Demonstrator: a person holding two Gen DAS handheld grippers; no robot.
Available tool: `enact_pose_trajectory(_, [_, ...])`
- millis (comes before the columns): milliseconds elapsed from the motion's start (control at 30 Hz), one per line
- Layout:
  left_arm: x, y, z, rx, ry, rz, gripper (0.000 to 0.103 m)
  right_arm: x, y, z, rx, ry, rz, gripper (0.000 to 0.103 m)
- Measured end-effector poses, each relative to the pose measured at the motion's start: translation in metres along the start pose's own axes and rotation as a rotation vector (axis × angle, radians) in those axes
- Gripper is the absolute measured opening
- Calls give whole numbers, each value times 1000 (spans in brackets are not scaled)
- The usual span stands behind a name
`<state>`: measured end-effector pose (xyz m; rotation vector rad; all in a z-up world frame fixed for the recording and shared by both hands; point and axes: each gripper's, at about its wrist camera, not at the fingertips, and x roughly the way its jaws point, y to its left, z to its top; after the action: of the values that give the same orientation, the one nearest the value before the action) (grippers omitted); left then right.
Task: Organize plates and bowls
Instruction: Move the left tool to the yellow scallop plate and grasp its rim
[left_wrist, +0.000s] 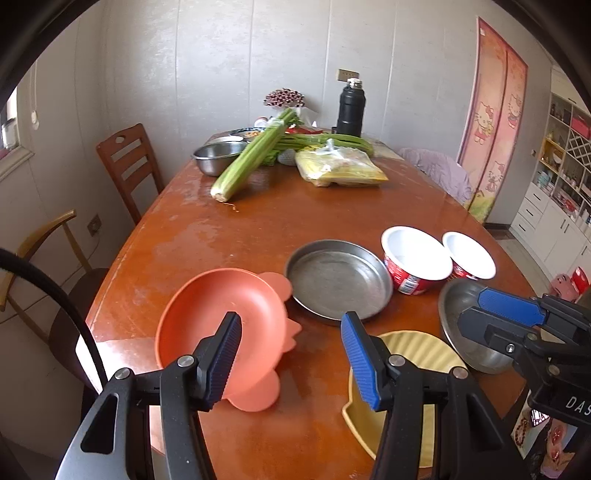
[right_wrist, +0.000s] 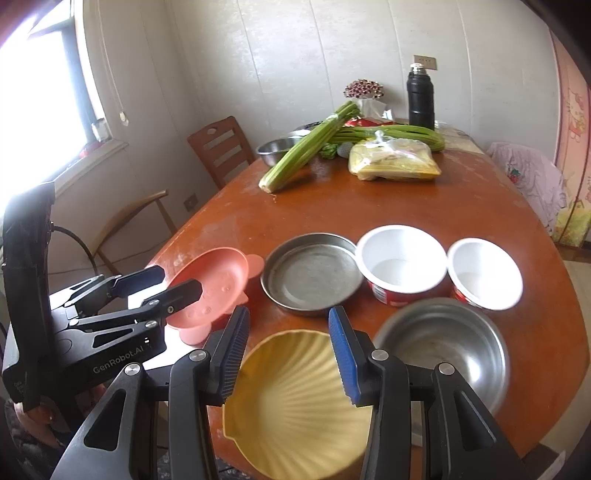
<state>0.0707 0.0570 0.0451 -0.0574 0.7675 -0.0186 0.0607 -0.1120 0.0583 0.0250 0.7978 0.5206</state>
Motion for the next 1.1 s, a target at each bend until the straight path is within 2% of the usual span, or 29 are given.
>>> enact_pose_trajectory(400, [13,-22,-16,39,57,-21,56,-19,-16,-37,0,26,-17,46])
enact_pose_trajectory(1100, [49,-31,-53,52,192,-44,56,3,-31,-94,23,163,-52,46])
